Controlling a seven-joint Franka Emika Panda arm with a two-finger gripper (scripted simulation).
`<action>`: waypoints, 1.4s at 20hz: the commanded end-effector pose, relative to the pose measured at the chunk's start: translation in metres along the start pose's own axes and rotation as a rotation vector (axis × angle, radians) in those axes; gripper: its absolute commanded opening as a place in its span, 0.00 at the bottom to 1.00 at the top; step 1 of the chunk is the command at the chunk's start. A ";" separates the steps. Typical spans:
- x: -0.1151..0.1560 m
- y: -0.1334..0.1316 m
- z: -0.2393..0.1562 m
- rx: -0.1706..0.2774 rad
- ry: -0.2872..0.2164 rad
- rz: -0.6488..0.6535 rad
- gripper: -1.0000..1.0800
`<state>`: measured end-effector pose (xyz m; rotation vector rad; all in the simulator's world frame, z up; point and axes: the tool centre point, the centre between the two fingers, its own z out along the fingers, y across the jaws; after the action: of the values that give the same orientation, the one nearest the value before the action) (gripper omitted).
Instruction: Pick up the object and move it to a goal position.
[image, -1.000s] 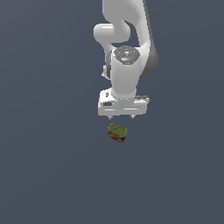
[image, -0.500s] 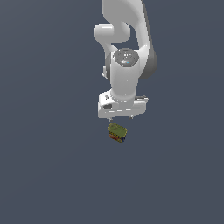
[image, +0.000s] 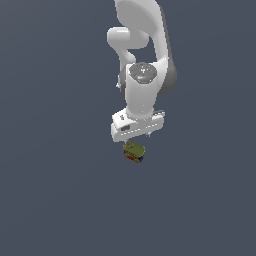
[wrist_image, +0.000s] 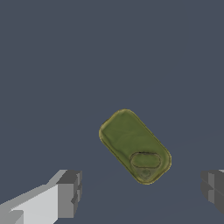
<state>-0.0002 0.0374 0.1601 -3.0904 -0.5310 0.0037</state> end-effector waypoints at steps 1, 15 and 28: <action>0.000 0.001 0.005 -0.002 -0.001 -0.069 0.96; 0.001 0.007 0.032 -0.007 -0.003 -0.454 0.96; 0.001 0.010 0.049 -0.007 -0.001 -0.700 0.96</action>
<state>0.0040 0.0291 0.1122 -2.7415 -1.5346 0.0016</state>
